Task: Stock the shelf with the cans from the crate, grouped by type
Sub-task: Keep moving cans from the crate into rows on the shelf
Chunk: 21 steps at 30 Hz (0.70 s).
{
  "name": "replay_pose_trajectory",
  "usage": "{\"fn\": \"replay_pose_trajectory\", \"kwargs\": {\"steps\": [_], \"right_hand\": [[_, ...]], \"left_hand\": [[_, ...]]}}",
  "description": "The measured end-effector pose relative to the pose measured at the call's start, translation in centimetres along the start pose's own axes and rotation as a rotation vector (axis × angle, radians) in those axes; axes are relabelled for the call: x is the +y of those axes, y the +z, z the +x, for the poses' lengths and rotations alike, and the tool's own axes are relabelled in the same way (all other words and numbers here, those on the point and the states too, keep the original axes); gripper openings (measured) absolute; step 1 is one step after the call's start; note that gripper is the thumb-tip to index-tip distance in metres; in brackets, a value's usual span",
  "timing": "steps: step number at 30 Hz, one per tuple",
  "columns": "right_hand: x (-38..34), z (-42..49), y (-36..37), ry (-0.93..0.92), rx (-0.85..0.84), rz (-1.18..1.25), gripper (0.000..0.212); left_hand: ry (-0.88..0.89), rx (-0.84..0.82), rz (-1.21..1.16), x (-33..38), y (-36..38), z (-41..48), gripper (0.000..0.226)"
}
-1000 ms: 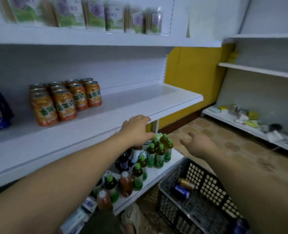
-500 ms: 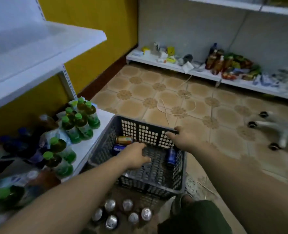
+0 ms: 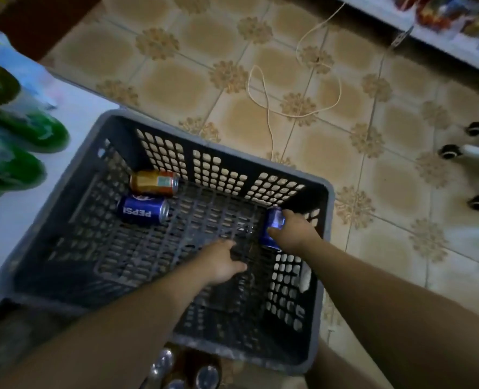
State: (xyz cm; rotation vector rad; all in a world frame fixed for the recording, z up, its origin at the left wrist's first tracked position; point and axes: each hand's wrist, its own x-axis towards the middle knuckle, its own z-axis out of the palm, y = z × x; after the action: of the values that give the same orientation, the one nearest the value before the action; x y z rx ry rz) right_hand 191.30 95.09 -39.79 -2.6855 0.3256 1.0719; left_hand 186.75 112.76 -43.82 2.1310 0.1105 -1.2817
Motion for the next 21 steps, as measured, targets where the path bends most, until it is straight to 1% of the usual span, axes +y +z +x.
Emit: {"fn": "replay_pose_trajectory", "kwargs": {"steps": [5,8,11,13,15,16,17,19,21], "right_hand": [[0.0,7.4,4.4,0.084,0.039,0.019,0.076],[-0.5,9.9,6.6,0.166,0.070,0.022,0.085],[-0.3,11.1,7.9,0.234,0.147,0.022,0.092],[-0.2,11.2,8.5,0.217,0.159,0.034,0.084],[-0.3,10.8,9.0,0.169,0.123,0.041,0.075],[-0.3,10.4,9.3,0.150,0.097,0.052,0.074],[-0.3,9.8,9.4,0.135,0.073,0.083,0.077],[-0.4,8.3,9.3,0.118,0.036,0.219,0.088],[-1.1,6.5,8.7,0.093,0.041,0.353,0.090]], "left_hand": [[-0.031,-0.075,-0.060,-2.1,1.6,6.7,0.078],[-0.070,-0.107,-0.111,-3.6,2.5,8.8,0.078],[-0.102,-0.107,-0.114,-4.7,2.9,9.4,0.073],[-0.114,-0.123,-0.151,-5.2,3.0,9.4,0.071],[-0.138,-0.121,-0.176,-5.2,2.7,8.9,0.073],[-0.149,-0.111,-0.184,-5.2,2.6,8.7,0.074],[-0.146,-0.096,-0.189,-5.1,2.4,8.4,0.073],[-0.130,-0.082,-0.212,-4.7,1.9,7.3,0.071],[-0.105,-0.060,-0.276,-4.5,1.4,5.7,0.073]]}}
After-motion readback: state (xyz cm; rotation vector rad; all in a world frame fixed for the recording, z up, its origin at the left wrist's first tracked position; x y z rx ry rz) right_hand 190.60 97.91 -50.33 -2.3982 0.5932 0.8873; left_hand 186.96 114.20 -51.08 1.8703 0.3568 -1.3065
